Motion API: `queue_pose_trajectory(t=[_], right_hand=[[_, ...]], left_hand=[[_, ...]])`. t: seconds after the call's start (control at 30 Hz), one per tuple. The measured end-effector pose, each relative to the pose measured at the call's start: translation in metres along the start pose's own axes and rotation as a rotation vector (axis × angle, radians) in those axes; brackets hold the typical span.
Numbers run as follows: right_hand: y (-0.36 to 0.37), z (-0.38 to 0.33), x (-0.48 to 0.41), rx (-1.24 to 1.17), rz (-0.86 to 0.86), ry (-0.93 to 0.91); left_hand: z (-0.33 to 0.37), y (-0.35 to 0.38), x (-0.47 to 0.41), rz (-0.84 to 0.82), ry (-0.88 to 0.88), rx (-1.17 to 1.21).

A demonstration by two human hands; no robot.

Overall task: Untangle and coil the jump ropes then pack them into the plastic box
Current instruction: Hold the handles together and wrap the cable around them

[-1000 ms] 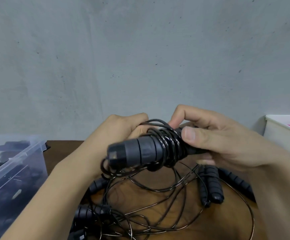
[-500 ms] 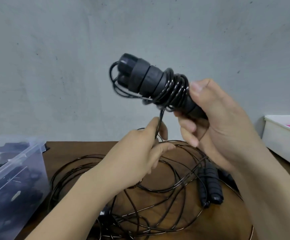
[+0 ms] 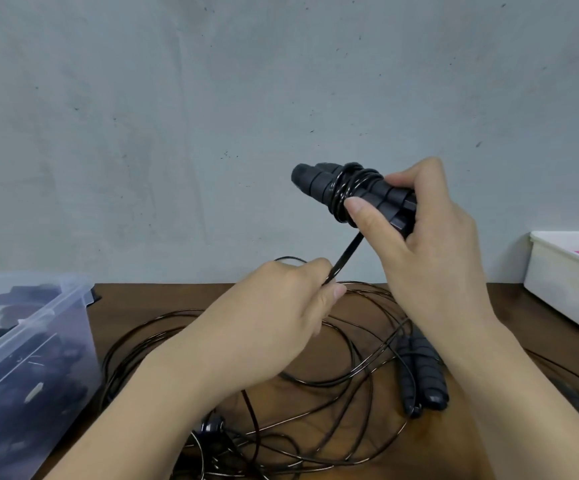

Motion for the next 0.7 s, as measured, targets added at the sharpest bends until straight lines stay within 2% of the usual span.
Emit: queue_pose_trajectory(t=[0.17, 0.37, 0.57, 0.7], right_hand=[[0.007, 0.002, -0.001, 0.188, 0.008, -0.072], [0.019, 0.015, -0.006, 0.338, -0.093, -0.047], [0.036, 0.022, 0.000, 0.430, -0.329, -0.001], [0.054, 0.021, 0.018, 0.325, -0.637, 0.079]], left_hand=[[-0.015, -0.021, 0.004, 0.052, 0.011, -0.043], [-0.025, -0.038, 0.008, 0.068, 0.055, -0.157], [-0.023, -0.064, 0.011, 0.282, 0.104, -0.254], [-0.018, -0.073, 0.011, 0.423, 0.161, -0.318]])
Point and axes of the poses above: each hand's wrist, its own x-axis away from the middle knuckle, its own y-axis out of the palm, z = x × y, the point moved 9 cm from there along -x, towards the middle knuckle, and after that the axes turned 13 degrees about y, right-handed, at the moved point
